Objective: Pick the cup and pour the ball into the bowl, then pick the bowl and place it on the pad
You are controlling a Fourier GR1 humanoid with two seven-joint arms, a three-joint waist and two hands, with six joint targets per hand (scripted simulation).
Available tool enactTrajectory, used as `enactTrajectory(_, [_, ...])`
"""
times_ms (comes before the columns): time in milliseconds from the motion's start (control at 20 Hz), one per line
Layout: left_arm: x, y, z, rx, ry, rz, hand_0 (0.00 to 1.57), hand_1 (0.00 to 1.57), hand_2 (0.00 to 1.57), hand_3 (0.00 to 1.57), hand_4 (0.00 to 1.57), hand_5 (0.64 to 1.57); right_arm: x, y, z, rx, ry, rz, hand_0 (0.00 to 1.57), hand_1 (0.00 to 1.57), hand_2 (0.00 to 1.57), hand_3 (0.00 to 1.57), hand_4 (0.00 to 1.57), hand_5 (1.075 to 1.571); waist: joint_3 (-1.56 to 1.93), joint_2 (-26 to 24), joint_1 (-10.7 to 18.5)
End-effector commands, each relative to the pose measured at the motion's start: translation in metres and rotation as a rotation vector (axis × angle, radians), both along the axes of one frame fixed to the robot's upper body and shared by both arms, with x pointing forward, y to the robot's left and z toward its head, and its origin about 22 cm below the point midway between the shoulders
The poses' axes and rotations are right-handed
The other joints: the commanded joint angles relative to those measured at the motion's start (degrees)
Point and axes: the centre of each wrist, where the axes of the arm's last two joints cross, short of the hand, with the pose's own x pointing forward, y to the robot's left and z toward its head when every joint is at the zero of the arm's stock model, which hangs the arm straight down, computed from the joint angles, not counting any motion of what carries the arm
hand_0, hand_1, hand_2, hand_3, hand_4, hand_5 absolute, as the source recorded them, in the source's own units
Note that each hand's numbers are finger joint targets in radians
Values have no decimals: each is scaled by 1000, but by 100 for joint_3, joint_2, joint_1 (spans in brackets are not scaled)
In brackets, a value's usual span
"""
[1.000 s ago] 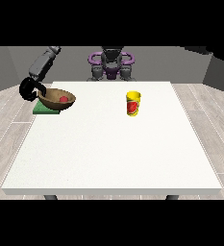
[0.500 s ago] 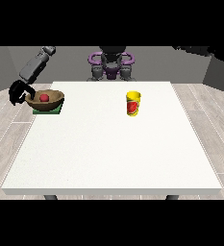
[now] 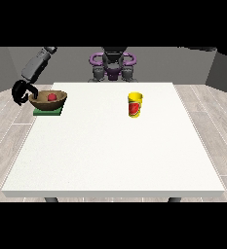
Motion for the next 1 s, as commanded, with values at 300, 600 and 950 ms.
enactTrajectory(300, [1, 10, -10, 2, 112, 14, 0, 0, 0, 0, 654, 1544, -1, 5, -14, 79, 163, 11, 1571, 1571, 1571, 1401, 952, 1545, -1, -600, -73])
enactTrajectory(600, [6, 13, -10, -2, 91, 8, 0, 0, 0, 0, 640, 1542, 15, 7, 13, 78, 168, -117, 0, 0, 0, 0, 0, 1514, -6, -505, 36])
enactTrajectory(950, [25, -36, -40, -86, 242, -121, 0, 0, 0, 0, 983, 1570, 3, -20, 38, 85, 236, -87, 0, 0, 0, 0, 0, 1416, -3, -1820, -47])
